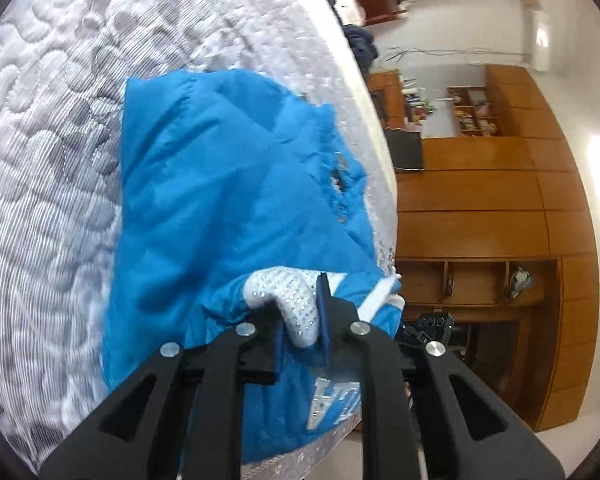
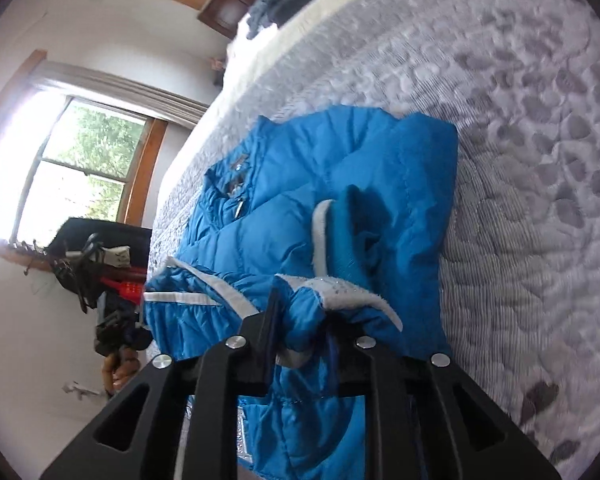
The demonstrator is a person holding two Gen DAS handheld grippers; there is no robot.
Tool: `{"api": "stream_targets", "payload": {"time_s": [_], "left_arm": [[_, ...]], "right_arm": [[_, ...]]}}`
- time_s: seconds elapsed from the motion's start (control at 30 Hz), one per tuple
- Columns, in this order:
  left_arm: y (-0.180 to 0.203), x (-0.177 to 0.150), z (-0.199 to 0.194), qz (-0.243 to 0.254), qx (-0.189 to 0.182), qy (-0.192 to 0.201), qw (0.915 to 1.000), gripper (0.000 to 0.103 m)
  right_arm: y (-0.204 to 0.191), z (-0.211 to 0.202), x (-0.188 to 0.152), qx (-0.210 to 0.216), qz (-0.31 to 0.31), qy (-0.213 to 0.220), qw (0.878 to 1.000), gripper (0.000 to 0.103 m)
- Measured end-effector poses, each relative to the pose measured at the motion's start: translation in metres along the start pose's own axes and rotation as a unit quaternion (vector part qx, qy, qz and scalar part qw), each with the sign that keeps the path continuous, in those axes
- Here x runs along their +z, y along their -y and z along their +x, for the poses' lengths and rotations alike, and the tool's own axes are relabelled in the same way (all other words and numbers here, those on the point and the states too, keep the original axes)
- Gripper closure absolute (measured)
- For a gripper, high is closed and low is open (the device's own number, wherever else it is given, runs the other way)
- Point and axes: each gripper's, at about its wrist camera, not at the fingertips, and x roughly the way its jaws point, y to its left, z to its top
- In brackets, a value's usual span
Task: Fold large clothes
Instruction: 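Lift the hem with both grippers and fold it toward the collar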
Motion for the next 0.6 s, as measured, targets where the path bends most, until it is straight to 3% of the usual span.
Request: {"api": "stream_targets", "payload": {"time_s": [0.07, 0.13, 0.2, 0.23, 0.27, 0.37, 0.47, 0.6], "left_arm": [[0.003, 0.001, -0.003, 0.007, -0.006, -0.001, 1.0, 0.084], [0.013, -0.005, -0.015, 0.029, -0.013, 0.001, 0.9995, 0.076], [0.025, -0.01, -0.028, 0.062, -0.009, 0.015, 0.9979, 0.058], [0.031, -0.013, -0.035, 0.079, -0.003, 0.028, 0.9965, 0.036], [0.04, -0.016, -0.045, 0.107, 0.008, 0.049, 0.993, 0.022], [0.057, -0.022, -0.063, 0.169, 0.024, 0.073, 0.9826, 0.022], [0.067, -0.025, -0.062, 0.226, 0.065, 0.078, 0.9689, 0.02], [0.063, -0.023, -0.04, 0.249, 0.113, 0.059, 0.9602, 0.02]], "right_arm": [[0.002, -0.001, 0.003, 0.019, 0.009, -0.01, 1.0, 0.074], [-0.002, -0.013, 0.003, 0.039, 0.003, -0.012, 0.999, 0.047], [-0.013, -0.031, 0.001, 0.044, -0.017, 0.003, 0.999, 0.034], [-0.017, -0.038, 0.001, 0.048, -0.028, 0.007, 0.998, 0.034], [-0.022, -0.046, 0.0, 0.052, -0.039, 0.011, 0.998, 0.034], [-0.034, -0.063, 0.001, 0.038, -0.082, 0.032, 0.995, 0.034], [-0.04, -0.064, 0.002, 0.002, -0.124, 0.042, 0.991, 0.034], [-0.033, -0.047, 0.006, -0.041, -0.151, 0.041, 0.987, 0.034]]}}
